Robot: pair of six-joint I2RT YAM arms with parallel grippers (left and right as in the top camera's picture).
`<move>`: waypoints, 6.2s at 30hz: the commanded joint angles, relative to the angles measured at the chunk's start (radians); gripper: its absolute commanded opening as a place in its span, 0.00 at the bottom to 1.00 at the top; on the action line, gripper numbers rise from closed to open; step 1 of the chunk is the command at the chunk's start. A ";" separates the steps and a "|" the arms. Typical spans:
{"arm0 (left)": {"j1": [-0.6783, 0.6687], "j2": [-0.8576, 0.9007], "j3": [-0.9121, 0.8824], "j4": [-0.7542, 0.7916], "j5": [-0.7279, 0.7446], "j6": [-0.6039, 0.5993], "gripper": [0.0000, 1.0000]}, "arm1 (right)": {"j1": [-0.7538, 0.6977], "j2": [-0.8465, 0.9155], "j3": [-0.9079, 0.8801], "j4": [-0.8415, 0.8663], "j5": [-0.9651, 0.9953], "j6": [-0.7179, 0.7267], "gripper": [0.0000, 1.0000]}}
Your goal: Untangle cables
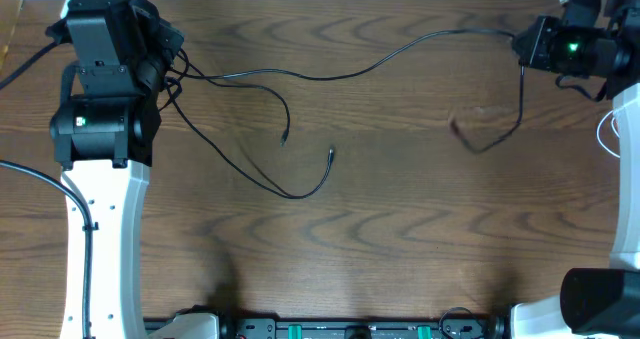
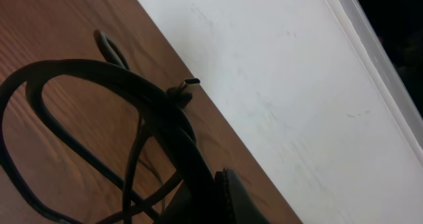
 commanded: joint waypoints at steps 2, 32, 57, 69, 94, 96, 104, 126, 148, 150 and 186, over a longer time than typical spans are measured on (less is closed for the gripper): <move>0.005 -0.003 0.005 -0.002 -0.071 0.047 0.08 | -0.013 0.010 -0.003 -0.040 0.241 0.092 0.01; 0.002 0.003 0.001 -0.121 0.098 0.280 0.08 | 0.141 0.037 0.040 0.425 0.331 0.039 0.01; -0.015 0.035 0.001 -0.112 0.101 0.269 0.08 | -0.364 0.157 0.105 0.826 0.613 0.243 0.01; -0.086 0.035 0.001 -0.094 0.098 0.270 0.08 | -0.356 0.258 0.116 0.887 0.485 0.355 0.01; -0.090 0.035 0.001 -0.113 0.098 0.281 0.07 | -0.336 0.354 0.122 0.637 0.441 0.247 0.99; -0.090 0.035 -0.003 -0.117 0.098 0.281 0.08 | -0.330 0.304 0.122 0.580 0.446 0.247 0.99; -0.090 0.035 -0.021 -0.124 0.158 0.364 0.08 | -0.317 0.163 0.122 0.375 0.035 0.115 0.99; -0.317 0.203 -0.021 -0.147 0.527 0.550 0.08 | -0.072 0.160 0.122 0.162 -0.097 -0.055 0.99; -0.272 0.066 0.016 -0.095 0.418 0.534 0.95 | 0.085 0.239 0.104 0.097 -0.078 -0.089 0.99; -0.222 0.049 0.016 -0.115 0.384 0.534 0.95 | 0.128 0.269 0.104 0.097 -0.077 -0.095 0.99; -0.055 0.043 -0.001 -0.241 0.246 0.565 0.95 | 0.504 0.553 0.104 0.050 0.333 0.229 0.81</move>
